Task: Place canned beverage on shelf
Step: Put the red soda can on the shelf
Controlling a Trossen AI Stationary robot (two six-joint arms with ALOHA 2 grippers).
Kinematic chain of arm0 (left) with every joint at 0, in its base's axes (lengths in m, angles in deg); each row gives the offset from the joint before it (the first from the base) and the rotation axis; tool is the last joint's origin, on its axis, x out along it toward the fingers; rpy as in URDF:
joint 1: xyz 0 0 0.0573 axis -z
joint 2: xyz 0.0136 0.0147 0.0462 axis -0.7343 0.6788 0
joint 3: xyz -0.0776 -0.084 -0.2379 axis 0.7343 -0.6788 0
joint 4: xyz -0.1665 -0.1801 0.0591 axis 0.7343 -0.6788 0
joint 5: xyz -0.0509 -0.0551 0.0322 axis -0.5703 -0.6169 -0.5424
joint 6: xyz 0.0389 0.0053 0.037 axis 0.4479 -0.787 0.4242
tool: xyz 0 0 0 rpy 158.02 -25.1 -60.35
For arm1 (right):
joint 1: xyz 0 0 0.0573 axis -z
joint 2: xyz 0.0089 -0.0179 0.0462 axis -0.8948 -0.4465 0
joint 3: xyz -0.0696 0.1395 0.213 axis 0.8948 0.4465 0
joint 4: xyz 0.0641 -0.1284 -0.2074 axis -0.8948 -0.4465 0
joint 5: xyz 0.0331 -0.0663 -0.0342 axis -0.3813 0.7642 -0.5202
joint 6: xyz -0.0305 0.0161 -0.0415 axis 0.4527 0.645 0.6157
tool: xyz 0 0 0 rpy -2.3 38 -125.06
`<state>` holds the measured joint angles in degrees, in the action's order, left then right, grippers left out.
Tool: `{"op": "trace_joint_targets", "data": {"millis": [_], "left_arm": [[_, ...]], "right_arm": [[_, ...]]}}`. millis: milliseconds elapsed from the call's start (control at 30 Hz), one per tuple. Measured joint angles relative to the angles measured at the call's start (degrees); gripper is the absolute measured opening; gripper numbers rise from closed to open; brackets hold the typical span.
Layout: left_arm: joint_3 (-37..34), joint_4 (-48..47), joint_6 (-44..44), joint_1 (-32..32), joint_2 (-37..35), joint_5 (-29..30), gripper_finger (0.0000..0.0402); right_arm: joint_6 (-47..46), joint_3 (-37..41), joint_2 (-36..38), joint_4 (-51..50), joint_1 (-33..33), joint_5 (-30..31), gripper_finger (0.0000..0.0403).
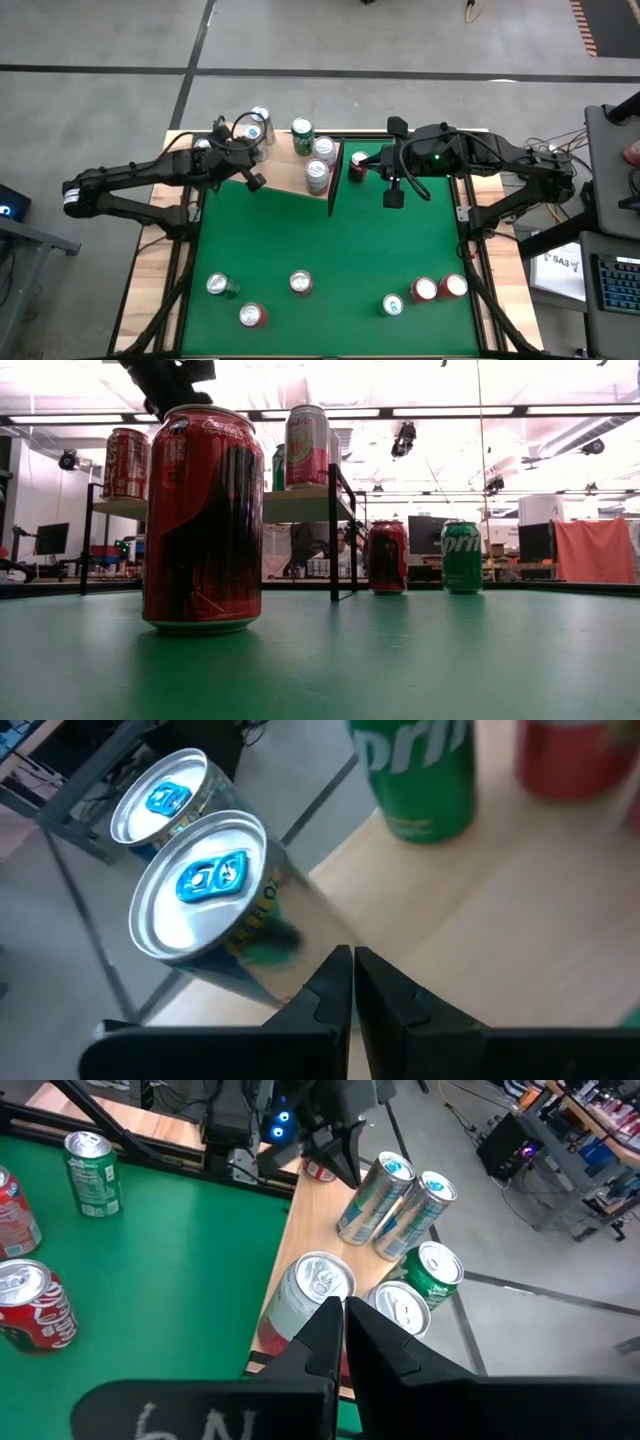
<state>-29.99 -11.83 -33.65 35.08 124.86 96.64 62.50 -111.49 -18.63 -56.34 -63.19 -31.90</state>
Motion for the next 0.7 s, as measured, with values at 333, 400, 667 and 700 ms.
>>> {"op": "trace_joint_targets", "data": {"millis": [333, 400, 667, 700], "left_arm": [[0.0, 4.25, -7.76, 10.53, -3.89, 0.0, 0.0], [0.0, 7.06, -7.8, 12.13, -4.24, 0.0, 0.0], [0.0, 11.92, -7.37, 16.08, -4.41, -0.54, 0.0], [0.0, 11.55, -6.63, 16.39, -4.39, -0.56, 0.0]], "right_arm": [[2.56, 0.0, -0.02, 2.01, 3.79, -0.44, 0.0009], [2.51, 0.0, -0.02, 2.43, 4.59, -0.46, 0.0009], [-7.94, 0.85, -0.11, 1.86, 6.01, -0.48, 0.0009], [-10.0, 1.14, -0.13, 1.58, 5.97, -0.61, 0.0009]]}}
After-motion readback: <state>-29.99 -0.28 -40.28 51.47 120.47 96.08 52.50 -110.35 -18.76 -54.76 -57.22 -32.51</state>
